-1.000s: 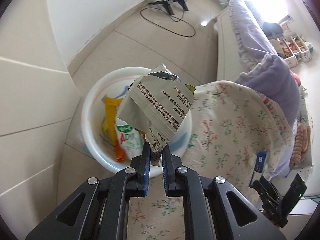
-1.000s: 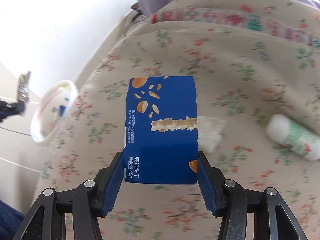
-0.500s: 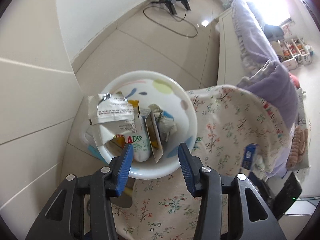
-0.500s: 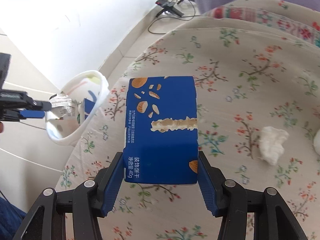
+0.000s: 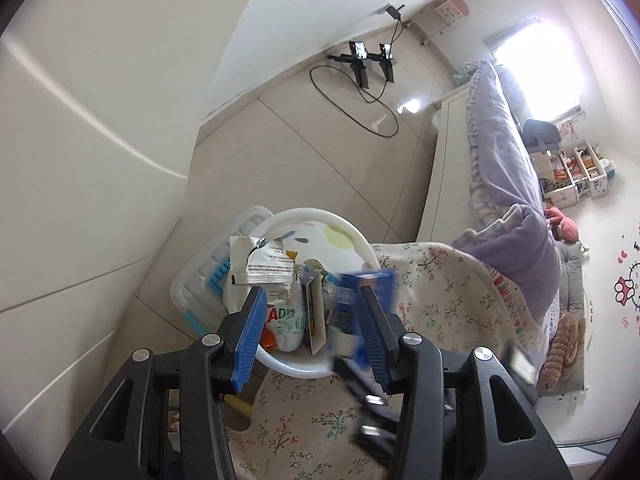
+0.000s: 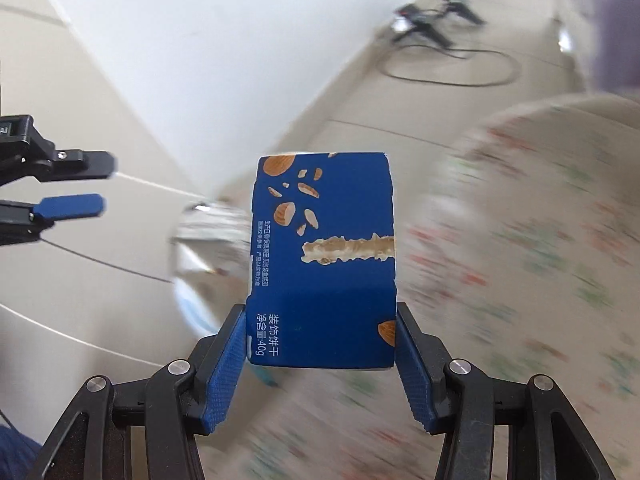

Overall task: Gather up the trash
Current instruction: 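Drop the crumpled paper into the white bucket while the right tool drops the biscuit box in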

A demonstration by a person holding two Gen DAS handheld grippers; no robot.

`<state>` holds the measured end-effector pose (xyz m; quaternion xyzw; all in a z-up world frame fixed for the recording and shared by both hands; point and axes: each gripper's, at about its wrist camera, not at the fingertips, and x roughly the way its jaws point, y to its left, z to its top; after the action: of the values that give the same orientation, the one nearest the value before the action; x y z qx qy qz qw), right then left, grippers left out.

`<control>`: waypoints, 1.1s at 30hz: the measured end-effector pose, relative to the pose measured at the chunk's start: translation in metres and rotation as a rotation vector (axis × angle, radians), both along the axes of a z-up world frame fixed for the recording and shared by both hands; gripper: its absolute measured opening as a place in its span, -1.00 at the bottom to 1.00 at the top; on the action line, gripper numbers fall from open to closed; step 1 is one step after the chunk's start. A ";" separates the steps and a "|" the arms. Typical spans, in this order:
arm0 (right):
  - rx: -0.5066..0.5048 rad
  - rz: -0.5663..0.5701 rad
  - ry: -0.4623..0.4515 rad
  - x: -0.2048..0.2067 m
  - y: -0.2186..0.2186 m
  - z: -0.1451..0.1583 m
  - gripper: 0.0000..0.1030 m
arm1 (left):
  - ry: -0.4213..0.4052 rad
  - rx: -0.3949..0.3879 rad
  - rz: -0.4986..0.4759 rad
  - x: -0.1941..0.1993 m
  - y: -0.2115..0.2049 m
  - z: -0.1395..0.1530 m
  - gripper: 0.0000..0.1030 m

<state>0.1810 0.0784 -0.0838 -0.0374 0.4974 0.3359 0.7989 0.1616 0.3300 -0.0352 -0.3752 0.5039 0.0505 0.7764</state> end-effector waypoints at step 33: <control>-0.077 0.033 0.073 0.021 -0.016 -0.002 0.44 | -0.029 0.067 -0.151 0.009 -0.046 0.019 -0.04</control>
<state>0.2018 0.0619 -0.0860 -0.0640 0.5379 0.3308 0.7727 0.1710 0.2838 -0.0164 -0.3108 0.5175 0.0032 0.7972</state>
